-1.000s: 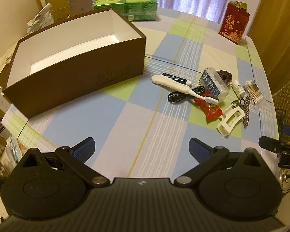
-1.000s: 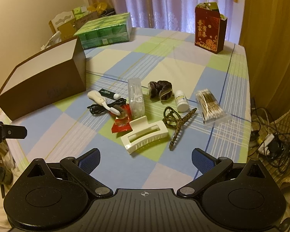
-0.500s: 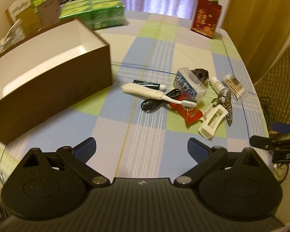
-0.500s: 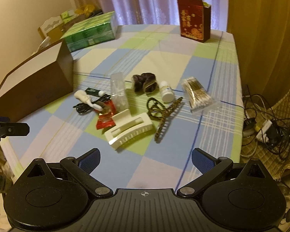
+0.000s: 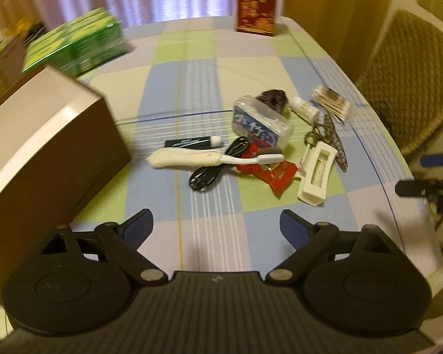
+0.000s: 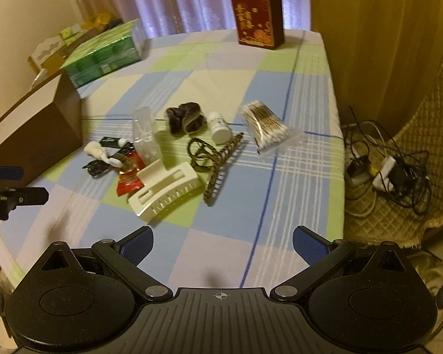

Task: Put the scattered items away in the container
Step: 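Move both tools toward the scattered items beside the box, then grasp the white toothbrush with the left tool while the right tool reaches for the black cable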

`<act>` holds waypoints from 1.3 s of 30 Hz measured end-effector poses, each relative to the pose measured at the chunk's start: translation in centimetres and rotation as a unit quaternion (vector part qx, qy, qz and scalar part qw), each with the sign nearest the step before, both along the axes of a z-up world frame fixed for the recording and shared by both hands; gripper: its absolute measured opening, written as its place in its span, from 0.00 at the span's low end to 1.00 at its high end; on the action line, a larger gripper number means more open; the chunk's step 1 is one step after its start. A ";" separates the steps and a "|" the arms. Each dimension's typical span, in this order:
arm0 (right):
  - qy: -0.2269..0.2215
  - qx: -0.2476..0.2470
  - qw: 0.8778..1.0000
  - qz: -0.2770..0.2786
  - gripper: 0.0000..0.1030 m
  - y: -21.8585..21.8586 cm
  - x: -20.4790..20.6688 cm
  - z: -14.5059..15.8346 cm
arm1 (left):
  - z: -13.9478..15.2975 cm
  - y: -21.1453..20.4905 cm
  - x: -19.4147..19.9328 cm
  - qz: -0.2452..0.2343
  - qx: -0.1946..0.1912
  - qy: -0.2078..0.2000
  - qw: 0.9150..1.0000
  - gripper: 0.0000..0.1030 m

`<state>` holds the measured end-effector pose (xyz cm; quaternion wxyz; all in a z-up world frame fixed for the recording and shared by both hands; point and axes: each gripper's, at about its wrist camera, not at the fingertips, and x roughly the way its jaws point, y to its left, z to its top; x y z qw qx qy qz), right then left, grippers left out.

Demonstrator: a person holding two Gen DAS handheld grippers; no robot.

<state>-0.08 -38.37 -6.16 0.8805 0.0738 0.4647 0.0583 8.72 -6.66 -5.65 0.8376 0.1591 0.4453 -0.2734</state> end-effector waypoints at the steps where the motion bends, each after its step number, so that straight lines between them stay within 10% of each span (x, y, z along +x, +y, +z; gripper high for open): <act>1: 0.002 -0.001 1.000 -0.006 1.00 0.0 0.0 -0.1 | -0.3 -0.1 0.2 -0.017 0.001 -0.001 1.000 0.84; 33: 0.052 -0.009 0.986 -0.161 1.00 2.3 -1.0 -2.6 | -7.6 -4.9 8.0 -0.298 0.083 -0.055 0.949 0.62; 39: 0.056 -0.010 0.985 -0.165 1.00 2.5 -1.2 -2.7 | -7.9 -4.6 8.1 -0.317 0.094 -0.045 0.943 0.34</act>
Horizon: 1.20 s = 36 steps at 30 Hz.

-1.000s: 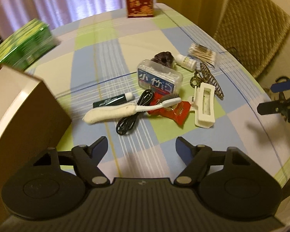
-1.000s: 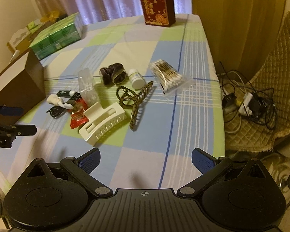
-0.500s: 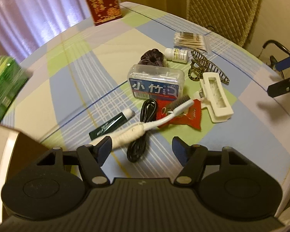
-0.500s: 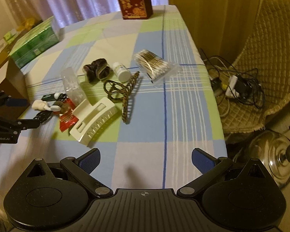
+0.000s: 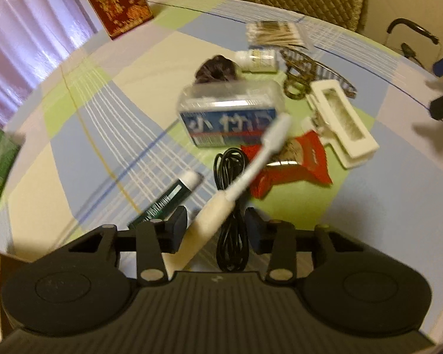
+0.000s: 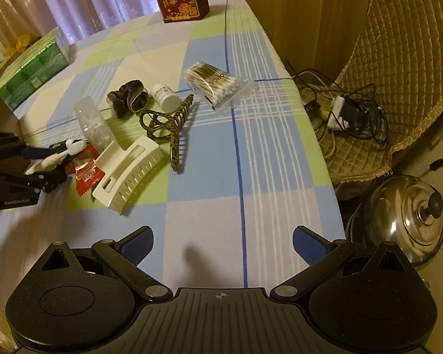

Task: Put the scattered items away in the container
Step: 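Grasp the white toothbrush with the left tool while the right tool reaches for the black cable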

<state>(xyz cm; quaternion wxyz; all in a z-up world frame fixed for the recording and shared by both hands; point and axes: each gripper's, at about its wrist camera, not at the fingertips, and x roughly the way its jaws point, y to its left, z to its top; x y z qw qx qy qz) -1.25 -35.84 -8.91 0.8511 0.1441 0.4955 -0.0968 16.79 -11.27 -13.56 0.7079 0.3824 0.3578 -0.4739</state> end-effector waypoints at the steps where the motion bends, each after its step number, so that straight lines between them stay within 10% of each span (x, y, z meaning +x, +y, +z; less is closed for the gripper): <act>1: 0.000 0.000 1.000 0.001 1.00 0.0 0.0 0.0 | -0.1 0.2 -0.3 -0.004 0.006 0.003 1.000 0.32; 10: -0.008 -0.002 1.000 0.022 1.00 0.4 0.5 0.0 | -0.2 3.5 -3.0 0.065 0.010 0.100 0.993 0.29; 18: -0.005 -0.002 0.999 0.049 1.00 0.8 0.6 -0.1 | 0.2 7.0 -5.4 0.174 -0.045 0.218 0.959 0.31; 36: -0.004 -0.006 0.997 0.080 1.00 2.5 -0.1 0.0 | 1.2 10.0 -3.1 0.247 -0.082 0.209 0.943 0.32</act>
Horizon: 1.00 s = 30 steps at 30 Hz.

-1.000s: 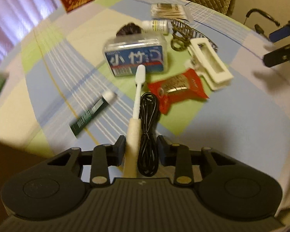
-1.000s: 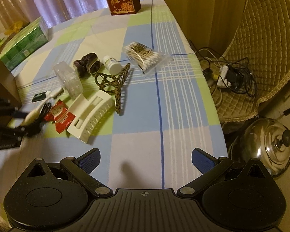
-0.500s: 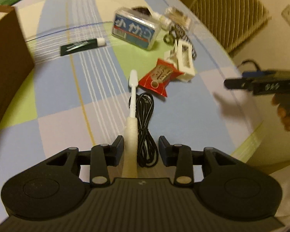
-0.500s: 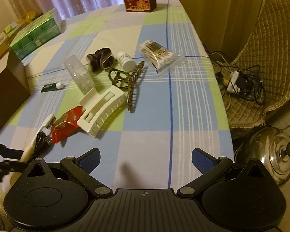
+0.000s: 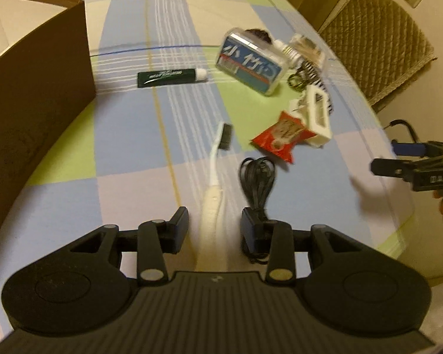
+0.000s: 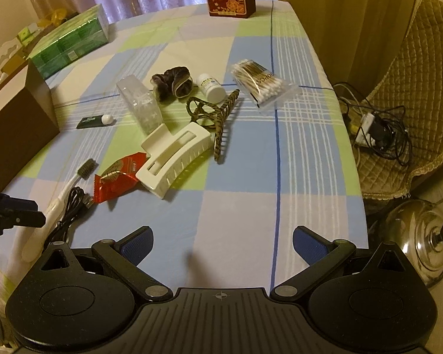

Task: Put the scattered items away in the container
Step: 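Grasp the white toothbrush with the left tool while the right tool reaches for the black cable, then lift the toothbrush with the left tool while the right tool grasps the black cable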

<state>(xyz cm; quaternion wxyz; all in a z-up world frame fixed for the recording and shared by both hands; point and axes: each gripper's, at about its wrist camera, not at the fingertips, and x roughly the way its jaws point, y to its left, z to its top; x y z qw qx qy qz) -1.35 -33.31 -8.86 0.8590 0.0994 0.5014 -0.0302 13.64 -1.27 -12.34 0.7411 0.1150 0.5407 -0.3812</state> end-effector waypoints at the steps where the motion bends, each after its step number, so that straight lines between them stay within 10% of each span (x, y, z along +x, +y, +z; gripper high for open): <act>1: 0.001 0.000 1.000 -0.001 1.00 0.1 0.0 0.0 | -0.2 -0.1 0.1 -0.002 0.006 0.000 1.000 0.32; 8: 0.004 -0.001 1.000 0.002 1.00 0.9 0.1 -0.1 | -1.2 -0.5 -0.5 -0.022 0.034 -0.021 0.999 0.16; 30: 0.009 0.017 0.998 0.054 1.00 4.1 1.1 -0.7 | -0.9 1.6 -1.2 0.042 0.083 -0.061 0.994 0.16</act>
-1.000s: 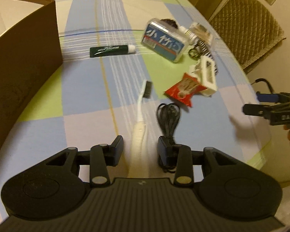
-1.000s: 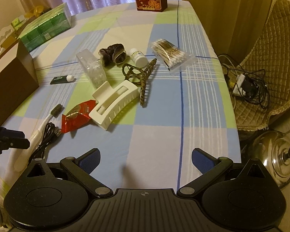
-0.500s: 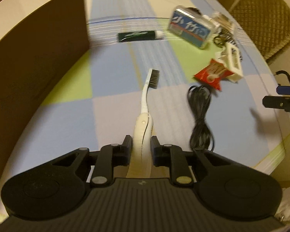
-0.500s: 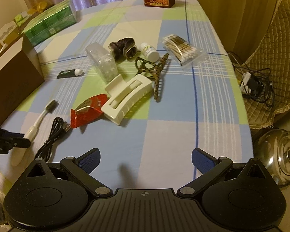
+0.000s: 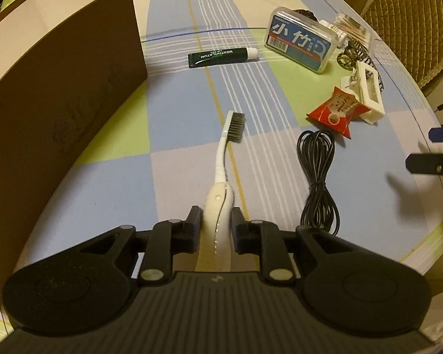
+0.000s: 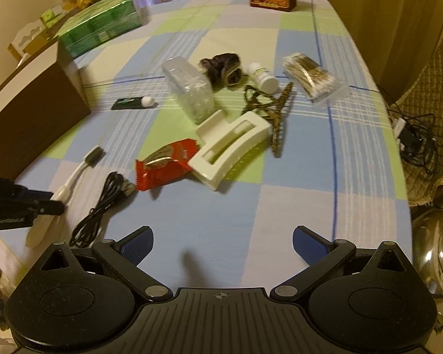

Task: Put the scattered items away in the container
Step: 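Lift the toothbrush with the left tool while the right tool grasps the black cable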

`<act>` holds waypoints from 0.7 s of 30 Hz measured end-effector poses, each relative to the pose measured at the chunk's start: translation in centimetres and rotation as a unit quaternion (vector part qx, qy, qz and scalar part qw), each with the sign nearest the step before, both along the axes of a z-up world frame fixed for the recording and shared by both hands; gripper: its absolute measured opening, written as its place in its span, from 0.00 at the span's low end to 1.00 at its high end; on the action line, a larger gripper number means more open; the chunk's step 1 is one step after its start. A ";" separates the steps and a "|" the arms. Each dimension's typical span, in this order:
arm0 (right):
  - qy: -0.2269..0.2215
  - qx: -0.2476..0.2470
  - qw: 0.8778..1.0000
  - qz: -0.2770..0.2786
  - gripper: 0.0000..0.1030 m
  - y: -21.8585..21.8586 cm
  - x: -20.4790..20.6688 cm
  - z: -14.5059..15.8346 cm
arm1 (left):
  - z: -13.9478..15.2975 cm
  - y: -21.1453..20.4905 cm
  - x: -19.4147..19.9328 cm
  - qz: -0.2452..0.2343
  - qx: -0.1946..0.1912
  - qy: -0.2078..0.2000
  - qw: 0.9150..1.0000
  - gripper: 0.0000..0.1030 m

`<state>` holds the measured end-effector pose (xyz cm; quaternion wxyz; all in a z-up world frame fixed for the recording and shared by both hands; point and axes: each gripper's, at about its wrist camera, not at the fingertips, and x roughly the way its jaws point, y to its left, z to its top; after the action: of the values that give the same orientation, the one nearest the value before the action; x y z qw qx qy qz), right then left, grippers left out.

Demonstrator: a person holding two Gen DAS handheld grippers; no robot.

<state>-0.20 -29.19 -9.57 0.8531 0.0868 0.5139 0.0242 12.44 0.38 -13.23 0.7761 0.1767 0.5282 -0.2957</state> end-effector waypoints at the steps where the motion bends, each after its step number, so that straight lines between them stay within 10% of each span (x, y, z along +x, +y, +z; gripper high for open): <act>1: 0.001 0.002 1.000 0.004 1.00 0.2 0.1 0.0 | 0.0 0.2 0.0 0.008 0.000 0.000 1.000 0.16; 10: -0.019 0.055 0.994 0.090 1.00 4.9 1.4 0.4 | 0.7 3.7 -0.5 0.078 0.002 0.004 0.997 0.16; 13: -0.010 0.080 0.990 0.113 0.62 6.7 2.4 -0.1 | 1.1 4.6 -0.4 0.096 -0.006 0.004 0.995 0.16; 21: 0.029 0.098 0.990 0.092 0.63 8.8 4.3 -2.0 | 1.4 5.9 -0.3 0.128 -0.015 0.007 0.992 0.16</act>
<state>4.09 -20.41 -11.56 0.8192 0.1229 0.5396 0.1505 12.11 6.31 -11.88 0.8067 0.0938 0.5469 -0.2034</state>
